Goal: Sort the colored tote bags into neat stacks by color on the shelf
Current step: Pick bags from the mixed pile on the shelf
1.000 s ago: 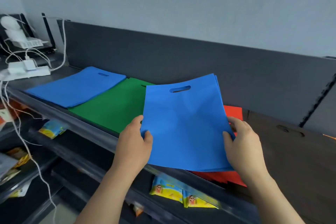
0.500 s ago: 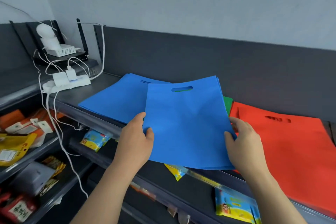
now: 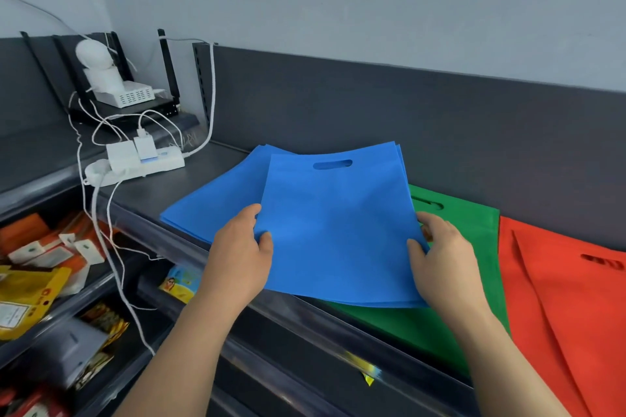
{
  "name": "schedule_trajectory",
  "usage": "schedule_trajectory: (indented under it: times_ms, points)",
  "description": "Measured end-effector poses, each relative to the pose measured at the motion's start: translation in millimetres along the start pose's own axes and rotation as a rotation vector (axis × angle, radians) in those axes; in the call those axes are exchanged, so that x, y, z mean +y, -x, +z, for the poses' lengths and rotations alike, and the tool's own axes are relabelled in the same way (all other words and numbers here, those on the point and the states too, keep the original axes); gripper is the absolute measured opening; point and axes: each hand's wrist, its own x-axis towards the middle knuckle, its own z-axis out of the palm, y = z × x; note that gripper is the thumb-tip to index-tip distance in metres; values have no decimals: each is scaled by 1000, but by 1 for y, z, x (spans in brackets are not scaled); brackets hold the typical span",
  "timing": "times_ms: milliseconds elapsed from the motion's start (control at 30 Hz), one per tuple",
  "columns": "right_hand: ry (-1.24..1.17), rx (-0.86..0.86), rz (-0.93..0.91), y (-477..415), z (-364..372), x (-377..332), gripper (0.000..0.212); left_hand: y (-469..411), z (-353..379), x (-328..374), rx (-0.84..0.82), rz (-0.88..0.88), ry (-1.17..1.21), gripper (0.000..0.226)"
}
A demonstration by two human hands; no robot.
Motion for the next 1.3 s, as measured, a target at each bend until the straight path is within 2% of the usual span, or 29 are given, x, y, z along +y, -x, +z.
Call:
schedule_trajectory:
  times_ms: [367,633,767,867,1000,1133,1300]
  points:
    - [110,-71,37,-14,60,-51,48,-79,-23,-61,-61,65,-83,48]
    - [260,-72,98,-7,103,-98,41,-141,-45,-109,-180,144,-174,48]
    - [410,-85,106,-4,119,-112,34,-158,-48,-122,-220,174,-233,47]
    - [514,-98,125,-1,127,-116,37,-165,-46,-132,-246,203,-287,47]
    - [519,-62,138,3,128,-118,38,-167,-42,-143,-232,303,-378,42]
    - [446,10,93,8,118,-115,36,-158,-42,-129,-170,413,-292,39]
    - [433,145,67,29,99,-107,25,-132,-33,-96,-193,574,-122,34]
